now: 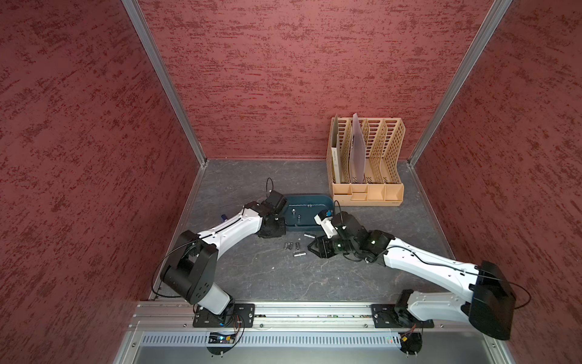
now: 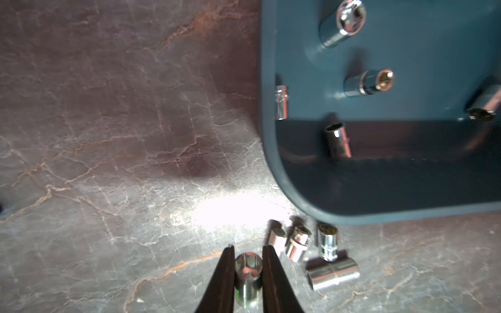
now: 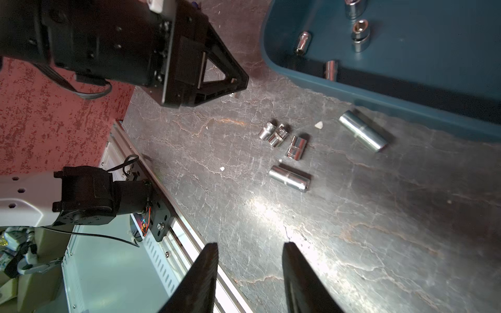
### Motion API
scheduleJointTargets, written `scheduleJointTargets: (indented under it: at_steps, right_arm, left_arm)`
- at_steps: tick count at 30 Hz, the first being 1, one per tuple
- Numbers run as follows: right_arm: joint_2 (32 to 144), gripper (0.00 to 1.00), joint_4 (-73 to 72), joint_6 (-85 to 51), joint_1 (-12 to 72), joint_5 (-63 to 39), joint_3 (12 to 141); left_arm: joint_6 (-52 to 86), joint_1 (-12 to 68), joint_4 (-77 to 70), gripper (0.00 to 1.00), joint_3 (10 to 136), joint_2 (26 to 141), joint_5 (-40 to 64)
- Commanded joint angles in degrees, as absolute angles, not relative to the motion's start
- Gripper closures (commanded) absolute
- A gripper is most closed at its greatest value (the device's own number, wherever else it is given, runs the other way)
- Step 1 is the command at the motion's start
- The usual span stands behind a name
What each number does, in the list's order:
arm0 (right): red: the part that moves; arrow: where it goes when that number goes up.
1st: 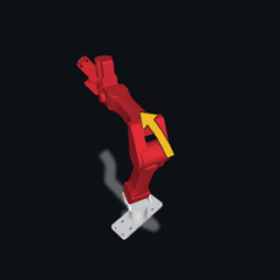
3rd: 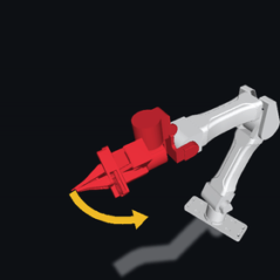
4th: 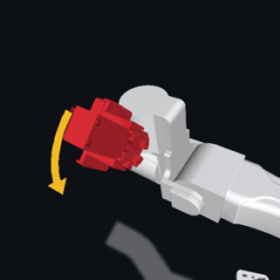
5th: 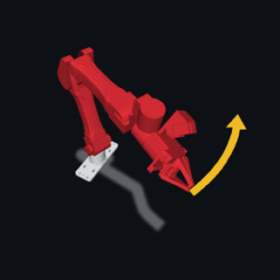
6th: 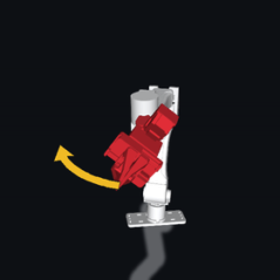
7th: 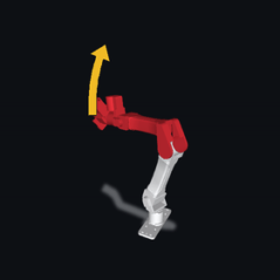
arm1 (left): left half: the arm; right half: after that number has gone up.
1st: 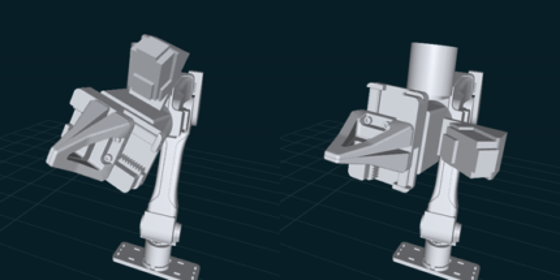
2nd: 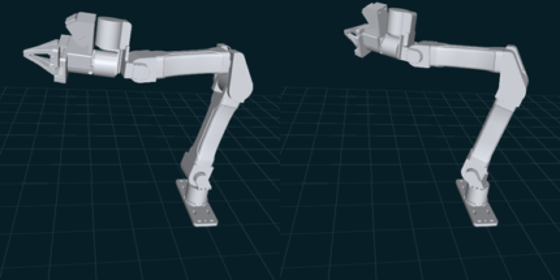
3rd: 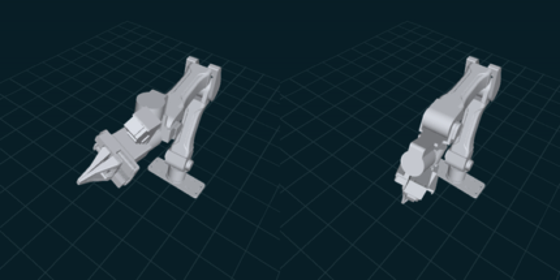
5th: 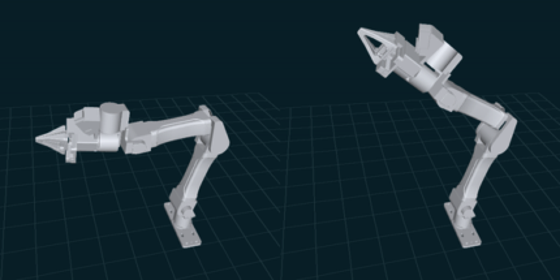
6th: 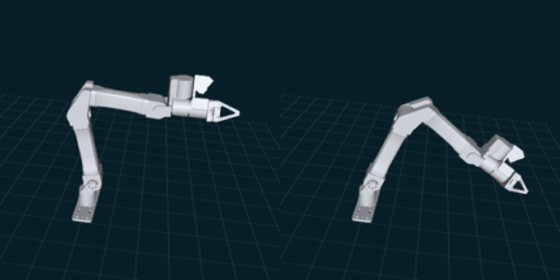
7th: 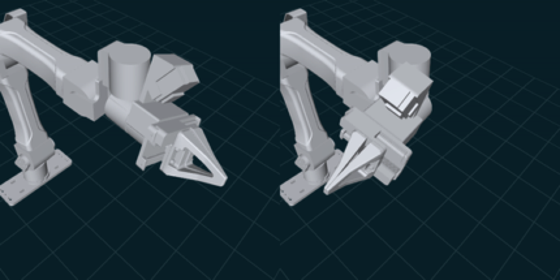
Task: Put the socket on the desktop into the storage box
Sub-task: Pick up the socket head at the center of the board, then place the socket head in the storage box.
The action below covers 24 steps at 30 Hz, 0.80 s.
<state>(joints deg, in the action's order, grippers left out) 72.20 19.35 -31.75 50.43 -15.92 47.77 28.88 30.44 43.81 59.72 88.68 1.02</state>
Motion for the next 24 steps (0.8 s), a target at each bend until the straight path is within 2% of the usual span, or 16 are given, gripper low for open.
scheduleJointTargets:
  at_steps: [1, 8, 24]
  right_arm:
    - [71.5, 0.57, 18.1, -32.9, 50.7, -13.7, 48.7]
    - [71.2, 0.56, 18.8, -34.3, 50.6, -12.0, 49.2]
    - [71.0, 0.55, 18.7, -36.7, 48.2, -10.7, 48.4]
  left_arm:
    - [29.4, 30.1, 45.2, 0.92, 63.2, 87.5, 2.6]
    - [29.6, 30.1, 45.6, 0.91, 69.6, 89.9, 4.4]
    - [30.0, 30.1, 44.5, 0.92, 82.7, 103.7, 6.6]
